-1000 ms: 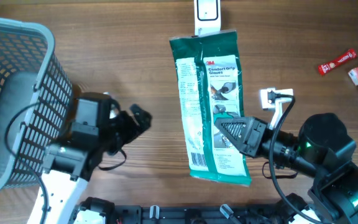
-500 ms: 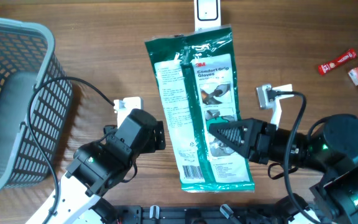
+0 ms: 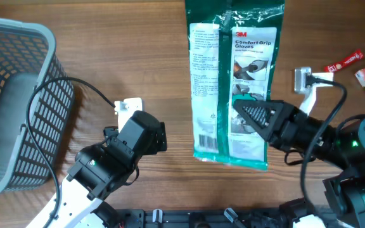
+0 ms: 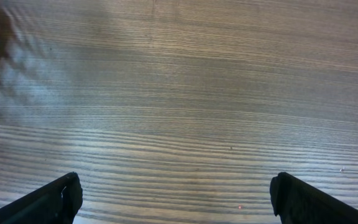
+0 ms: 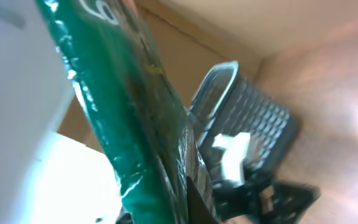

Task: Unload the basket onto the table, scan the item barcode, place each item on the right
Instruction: 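Hold the glove pack upright at the scanner with the right gripper, then place the glove pack at the right edge and release it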

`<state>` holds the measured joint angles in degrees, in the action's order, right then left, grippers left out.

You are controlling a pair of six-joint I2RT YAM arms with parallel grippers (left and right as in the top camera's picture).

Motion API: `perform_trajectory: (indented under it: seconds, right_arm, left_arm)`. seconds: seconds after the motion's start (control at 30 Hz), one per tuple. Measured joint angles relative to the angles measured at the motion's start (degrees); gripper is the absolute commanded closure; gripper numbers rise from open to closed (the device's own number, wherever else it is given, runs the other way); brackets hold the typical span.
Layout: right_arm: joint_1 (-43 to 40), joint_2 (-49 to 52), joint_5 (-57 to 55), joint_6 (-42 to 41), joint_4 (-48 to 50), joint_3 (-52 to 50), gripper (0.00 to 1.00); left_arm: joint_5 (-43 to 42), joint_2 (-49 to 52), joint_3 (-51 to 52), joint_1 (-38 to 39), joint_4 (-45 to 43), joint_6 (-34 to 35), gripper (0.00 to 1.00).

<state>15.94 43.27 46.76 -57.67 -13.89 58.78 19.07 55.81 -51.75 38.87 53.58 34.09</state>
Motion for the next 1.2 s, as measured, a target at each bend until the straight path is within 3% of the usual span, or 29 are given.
perform_trajectory:
  seconds: [0.1,0.2,0.37,0.57,0.63,1.03,1.2]
  right_arm:
    - [0.0,1.64,-8.17,15.93,-3.28,0.17,0.95]
    - [-0.04,7.02,-26.75,25.57,-5.01,0.22,0.95]
    - [-0.31,26.27,-44.94,34.75,8.79,0.28,0.95]
    - [-0.31,46.69,-48.68,43.08,30.4,1.31,0.95]
    - [-0.31,51.58,-48.5,45.05,33.4,3.82,0.95]
    - [0.59,83.21,-47.87,59.01,31.98,37.83,0.96]
    - [3.19,85.44,-50.4,62.12,31.5,40.04,0.96]
  left_arm:
    - [0.0,0.0,0.0,0.0,0.02,0.0,0.0]
    - [0.0,0.0,0.0,0.0,0.02,0.0,0.0]
    - [0.02,-0.02,0.0,0.0,-0.02,0.0,0.0]
    - [0.42,-0.11,0.0,0.09,0.13,0.0,0.0]
    - [0.44,-0.15,0.0,0.09,0.09,0.0,0.0]
    - [0.61,-0.22,0.0,0.09,0.11,0.0,0.0]
    - [0.61,-0.22,0.0,0.09,0.13,0.0,0.0]
